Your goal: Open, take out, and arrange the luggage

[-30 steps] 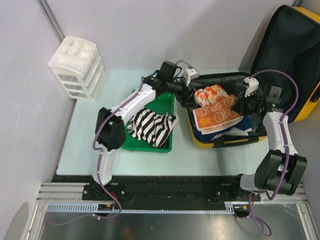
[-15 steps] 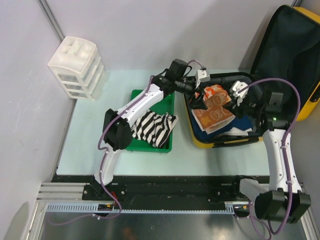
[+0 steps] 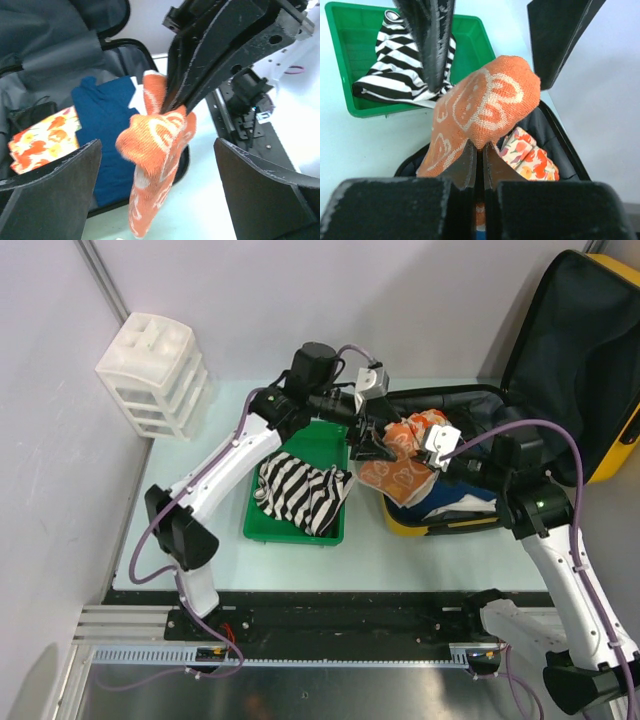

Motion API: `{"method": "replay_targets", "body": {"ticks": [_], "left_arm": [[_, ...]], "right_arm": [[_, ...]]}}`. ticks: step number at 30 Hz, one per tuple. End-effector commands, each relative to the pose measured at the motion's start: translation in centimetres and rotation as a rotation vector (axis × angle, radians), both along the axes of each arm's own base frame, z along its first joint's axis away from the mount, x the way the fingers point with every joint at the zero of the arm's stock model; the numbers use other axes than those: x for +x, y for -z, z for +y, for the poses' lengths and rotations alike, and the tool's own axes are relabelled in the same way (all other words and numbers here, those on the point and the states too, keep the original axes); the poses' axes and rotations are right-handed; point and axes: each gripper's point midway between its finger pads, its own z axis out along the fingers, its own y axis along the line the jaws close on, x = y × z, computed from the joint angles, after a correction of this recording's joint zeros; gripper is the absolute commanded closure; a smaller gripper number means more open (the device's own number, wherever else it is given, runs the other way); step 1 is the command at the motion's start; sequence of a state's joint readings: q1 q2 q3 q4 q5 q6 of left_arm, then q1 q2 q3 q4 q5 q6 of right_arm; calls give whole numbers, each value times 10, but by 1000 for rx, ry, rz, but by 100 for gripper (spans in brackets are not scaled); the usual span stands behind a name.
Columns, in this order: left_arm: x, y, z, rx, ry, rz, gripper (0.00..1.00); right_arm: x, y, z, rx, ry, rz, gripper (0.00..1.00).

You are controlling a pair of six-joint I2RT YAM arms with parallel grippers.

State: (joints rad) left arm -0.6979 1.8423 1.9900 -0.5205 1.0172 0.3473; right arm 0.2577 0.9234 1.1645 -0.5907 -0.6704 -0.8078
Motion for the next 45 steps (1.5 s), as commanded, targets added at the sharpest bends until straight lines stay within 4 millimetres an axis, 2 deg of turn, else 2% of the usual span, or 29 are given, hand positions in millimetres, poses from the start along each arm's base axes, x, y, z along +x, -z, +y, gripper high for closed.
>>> {"method": "replay_targets", "body": {"ticks": [1, 2, 3, 5, 6, 7, 9, 12, 13, 14, 15, 16, 17, 18, 19, 20, 21, 22, 23, 24, 25, 27, 30, 33, 36, 40, 43, 44, 45], "left_arm": [[-42, 1, 18, 9, 85, 114, 2], [-44, 4, 21, 18, 73, 125, 2], [-44, 18, 24, 48, 43, 147, 1], [-49, 15, 31, 52, 20, 145, 0], [-47, 21, 32, 68, -5, 156, 1], [-47, 20, 33, 67, -16, 158, 2], [-51, 18, 37, 71, -27, 176, 13], [-58, 13, 44, 68, -41, 191, 38], [-60, 12, 47, 65, -40, 195, 56], [-64, 3, 55, 47, -48, 187, 63], [-67, 8, 59, 56, -49, 208, 69], [-69, 8, 66, 50, -44, 220, 81], [-76, 1, 74, 36, -42, 225, 85], [-80, 11, 80, 51, -40, 262, 90], [-77, 13, 90, 50, -62, 283, 100], [-80, 16, 97, 51, -65, 315, 100], [-83, 27, 107, 61, -80, 348, 100], [-75, 33, 118, 62, -118, 369, 100], [-74, 40, 125, 67, -134, 388, 100], [-76, 55, 131, 83, -146, 420, 100], [-76, 57, 138, 74, -160, 399, 100], [-81, 75, 143, 97, -174, 410, 100], [-83, 88, 144, 115, -173, 427, 100], [-76, 100, 146, 129, -187, 425, 100], [-53, 109, 152, 130, -219, 468, 100], [11, 127, 173, 131, -341, 492, 94], [51, 146, 177, 160, -390, 468, 89], [64, 141, 176, 151, -397, 442, 87], [77, 161, 175, 175, -404, 473, 87]], "right_arm": [[1, -41, 9, 35, 43, -120, 100], [-4, -44, 17, 41, 23, -127, 100], [-5, -46, 20, 43, 16, -135, 100], [-12, -51, 32, 47, -12, -154, 100], [-14, -52, 35, 46, -19, -164, 100], [-14, -53, 39, 41, -21, -172, 100], [-22, -53, 53, 33, -61, -185, 100], [-24, -53, 60, 40, -83, -182, 100], [-23, -50, 62, 32, -89, -180, 100], [-23, -48, 63, 24, -93, -180, 100], [-25, -48, 65, 21, -99, -180, 100], [-25, -47, 67, 23, -105, -174, 100], [-26, -45, 68, 24, -107, -166, 96], [-26, -43, 69, 26, -108, -150, 62], [-25, -40, 69, 31, -91, -126, 43], [-22, -36, 68, 35, -69, -99, 29], [-18, -33, 66, 35, -41, -79, 1], [-12, -29, 60, 30, 5, -56, 0], [-10, -26, 57, 22, 19, -48, 0], [-9, -22, 54, 17, 33, -32, 0], [-3, -20, 48, 27, 68, -11, 0], [4, -16, 42, 33, 100, 16, 0], [15, -11, 30, 42, 151, 47, 0], [19, -9, 24, 38, 170, 58, 0], [20, -5, 19, 28, 190, 69, 0], [22, -3, 12, 30, 220, 83, 0], [23, 1, 7, 20, 240, 97, 0], [23, 3, 6, 17, 247, 104, 0], [24, 4, 3, 15, 256, 106, 0]]}}
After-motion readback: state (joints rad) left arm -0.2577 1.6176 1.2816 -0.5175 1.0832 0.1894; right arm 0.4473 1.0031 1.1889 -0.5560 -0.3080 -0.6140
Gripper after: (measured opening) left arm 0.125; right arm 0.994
